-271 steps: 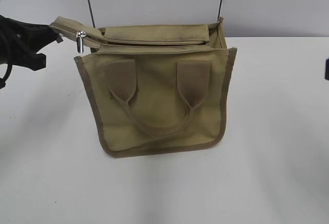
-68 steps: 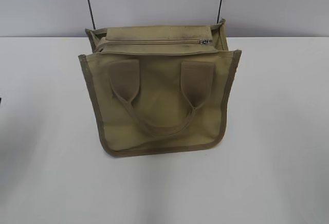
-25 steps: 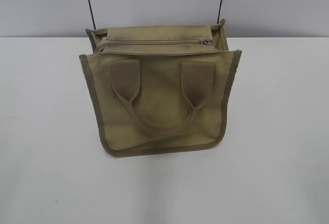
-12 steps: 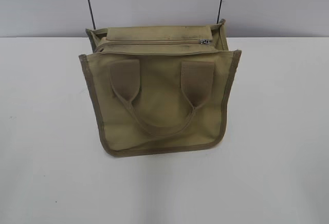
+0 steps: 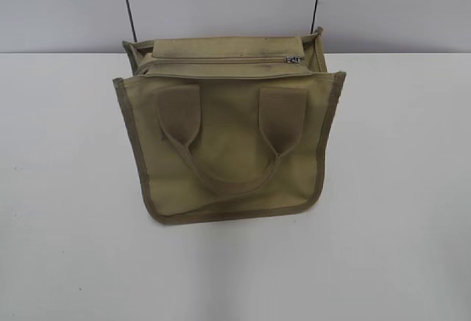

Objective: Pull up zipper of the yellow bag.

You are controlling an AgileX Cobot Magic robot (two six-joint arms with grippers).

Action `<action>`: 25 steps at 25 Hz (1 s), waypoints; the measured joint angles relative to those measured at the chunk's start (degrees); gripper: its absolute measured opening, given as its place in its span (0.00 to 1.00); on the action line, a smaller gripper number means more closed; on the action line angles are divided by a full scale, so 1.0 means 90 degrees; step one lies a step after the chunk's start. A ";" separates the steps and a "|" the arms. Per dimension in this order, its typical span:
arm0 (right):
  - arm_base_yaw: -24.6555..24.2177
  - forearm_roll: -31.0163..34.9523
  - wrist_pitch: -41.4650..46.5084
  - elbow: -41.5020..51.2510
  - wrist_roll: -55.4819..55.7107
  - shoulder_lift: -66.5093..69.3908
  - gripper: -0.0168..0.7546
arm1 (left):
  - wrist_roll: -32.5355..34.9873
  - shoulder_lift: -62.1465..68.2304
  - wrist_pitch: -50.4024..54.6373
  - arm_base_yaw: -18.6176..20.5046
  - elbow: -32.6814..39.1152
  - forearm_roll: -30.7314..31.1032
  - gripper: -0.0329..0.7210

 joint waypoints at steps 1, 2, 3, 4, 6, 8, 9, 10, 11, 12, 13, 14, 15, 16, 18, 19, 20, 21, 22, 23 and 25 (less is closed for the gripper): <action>-0.0008 0.0015 0.0000 0.0000 0.0000 0.0000 0.72 | 0.0000 -0.0080 0.0008 0.0098 0.0000 0.0000 0.61; -0.0012 0.0040 0.0000 0.0000 0.0000 0.0000 0.72 | 0.0000 -0.0126 0.0000 0.0179 0.0000 0.0000 0.61; -0.0012 0.0049 0.0000 0.0000 0.0000 0.0000 0.72 | 0.0000 -0.0134 0.0006 0.0259 0.0000 0.0002 0.61; -0.0012 0.0049 0.0000 0.0000 0.0000 0.0000 0.72 | 0.0000 -0.0134 0.0006 0.0328 0.0000 0.0002 0.61; -0.0012 0.0062 0.0000 0.0000 0.0000 0.0000 0.72 | 0.0000 -0.0134 0.0000 0.0422 0.0000 0.0002 0.61; -0.0012 0.0062 0.0000 0.0000 0.0000 0.0000 0.72 | 0.0000 -0.0134 0.0000 0.0448 0.0000 0.0002 0.61; -0.0012 0.0065 0.0000 0.0000 0.0000 0.0000 0.72 | 0.0000 -0.0134 0.0000 0.0457 0.0000 0.0002 0.61; -0.0012 0.0065 0.0000 0.0000 0.0000 0.0000 0.72 | 0.0000 -0.0134 0.0000 0.0457 0.0000 0.0002 0.61; -0.0012 0.0065 0.0000 0.0000 0.0000 0.0000 0.72 | 0.0000 -0.0134 0.0000 0.0457 0.0000 0.0002 0.61; -0.0012 0.0065 0.0000 0.0000 0.0000 0.0000 0.72 | 0.0000 -0.0134 0.0000 0.0457 0.0000 0.0002 0.61; -0.0012 0.0065 0.0000 0.0000 0.0000 0.0000 0.72 | 0.0000 -0.0139 0.0000 0.0457 0.0000 0.0002 0.61; -0.0012 0.0065 0.0000 0.0000 0.0000 0.0000 0.72 | 0.0000 -0.0139 0.0000 0.0457 0.0000 0.0002 0.61; -0.0012 0.0065 0.0000 0.0000 0.0000 0.0000 0.72 | 0.0000 -0.0139 0.0000 0.0457 0.0000 0.0002 0.60; -0.0012 0.0065 0.0000 0.0000 0.0000 0.0000 0.72 | 0.0000 -0.0139 0.0000 0.0457 0.0000 0.0002 0.60; -0.0012 0.0065 0.0000 0.0000 0.0000 0.0000 0.72 | 0.0000 -0.0139 0.0000 0.0457 0.0000 0.0002 0.60; -0.0012 0.0065 0.0000 0.0000 0.0000 0.0000 0.72 | 0.0000 -0.0139 0.0000 0.0457 0.0000 0.0002 0.60; -0.0012 0.0065 0.0000 0.0000 0.0000 0.0000 0.72 | 0.0000 -0.0139 0.0000 0.0457 0.0000 0.0002 0.60; -0.0012 0.0065 0.0000 0.0000 0.0000 0.0000 0.72 | 0.0000 -0.0141 0.0000 0.0457 0.0000 0.0002 0.60; -0.0012 0.0065 0.0000 0.0000 0.0000 0.0000 0.72 | 0.0000 -0.0146 0.0000 0.0457 0.0000 0.0002 0.60; -0.0012 0.0065 0.0000 0.0000 0.0000 0.0000 0.72 | 0.0000 -0.0146 0.0000 0.0457 0.0000 0.0002 0.60; -0.0012 0.0065 0.0000 0.0000 0.0000 0.0000 0.72 | 0.0000 -0.0146 0.0000 0.0457 0.0000 0.0002 0.60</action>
